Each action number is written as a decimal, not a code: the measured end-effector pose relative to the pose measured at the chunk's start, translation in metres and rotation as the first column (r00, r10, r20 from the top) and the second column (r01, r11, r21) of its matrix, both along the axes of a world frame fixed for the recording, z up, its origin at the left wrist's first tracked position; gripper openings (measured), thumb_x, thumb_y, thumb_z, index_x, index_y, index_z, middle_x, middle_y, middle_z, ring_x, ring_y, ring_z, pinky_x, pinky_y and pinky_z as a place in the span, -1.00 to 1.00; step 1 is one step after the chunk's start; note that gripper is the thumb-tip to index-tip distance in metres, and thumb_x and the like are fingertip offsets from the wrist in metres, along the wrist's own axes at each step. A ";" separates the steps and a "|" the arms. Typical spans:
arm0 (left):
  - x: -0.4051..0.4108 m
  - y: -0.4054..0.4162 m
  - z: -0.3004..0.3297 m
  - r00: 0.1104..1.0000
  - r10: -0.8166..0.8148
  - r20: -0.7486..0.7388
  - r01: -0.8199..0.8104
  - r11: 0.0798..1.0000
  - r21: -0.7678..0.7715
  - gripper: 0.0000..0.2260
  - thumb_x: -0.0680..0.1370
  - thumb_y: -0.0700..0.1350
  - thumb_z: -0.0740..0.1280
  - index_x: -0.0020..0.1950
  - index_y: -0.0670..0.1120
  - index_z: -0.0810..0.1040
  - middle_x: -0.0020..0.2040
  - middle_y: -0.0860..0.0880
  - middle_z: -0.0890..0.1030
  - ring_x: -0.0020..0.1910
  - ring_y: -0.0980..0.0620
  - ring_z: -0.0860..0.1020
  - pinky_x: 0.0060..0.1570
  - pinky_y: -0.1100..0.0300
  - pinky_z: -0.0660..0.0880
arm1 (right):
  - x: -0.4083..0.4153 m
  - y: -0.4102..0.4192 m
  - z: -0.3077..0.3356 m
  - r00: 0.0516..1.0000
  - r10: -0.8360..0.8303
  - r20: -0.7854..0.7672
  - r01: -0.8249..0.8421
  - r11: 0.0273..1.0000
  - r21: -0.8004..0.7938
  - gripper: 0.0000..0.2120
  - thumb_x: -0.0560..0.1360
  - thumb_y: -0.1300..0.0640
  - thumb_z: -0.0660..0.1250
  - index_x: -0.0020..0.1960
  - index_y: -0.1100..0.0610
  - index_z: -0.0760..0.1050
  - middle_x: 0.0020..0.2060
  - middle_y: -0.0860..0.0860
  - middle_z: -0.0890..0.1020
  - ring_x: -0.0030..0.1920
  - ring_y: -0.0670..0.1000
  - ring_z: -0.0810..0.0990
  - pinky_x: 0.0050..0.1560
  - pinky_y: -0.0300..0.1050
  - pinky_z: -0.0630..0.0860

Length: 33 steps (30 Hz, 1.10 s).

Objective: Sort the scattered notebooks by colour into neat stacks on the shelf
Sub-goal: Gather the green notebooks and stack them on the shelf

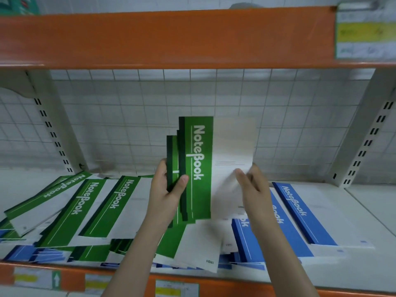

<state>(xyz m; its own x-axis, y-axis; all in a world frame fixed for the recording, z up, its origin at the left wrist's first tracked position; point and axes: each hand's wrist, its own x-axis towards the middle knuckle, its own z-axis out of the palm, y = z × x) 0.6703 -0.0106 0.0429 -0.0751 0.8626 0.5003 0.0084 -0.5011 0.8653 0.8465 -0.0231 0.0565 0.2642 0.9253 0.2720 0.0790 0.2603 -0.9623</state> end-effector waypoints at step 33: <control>0.003 0.020 0.001 0.992 -0.126 -0.001 0.109 0.861 -0.498 -0.66 0.24 0.12 0.51 -0.04 0.07 0.61 -0.17 0.15 0.69 -0.23 0.21 0.65 -0.24 0.22 0.50 | -0.019 -0.001 -0.025 0.986 -0.017 0.164 0.020 1.000 -0.016 -0.76 0.63 0.14 0.11 -0.22 0.10 0.28 -0.39 0.03 0.35 -0.39 -0.04 0.31 -0.39 -0.16 0.30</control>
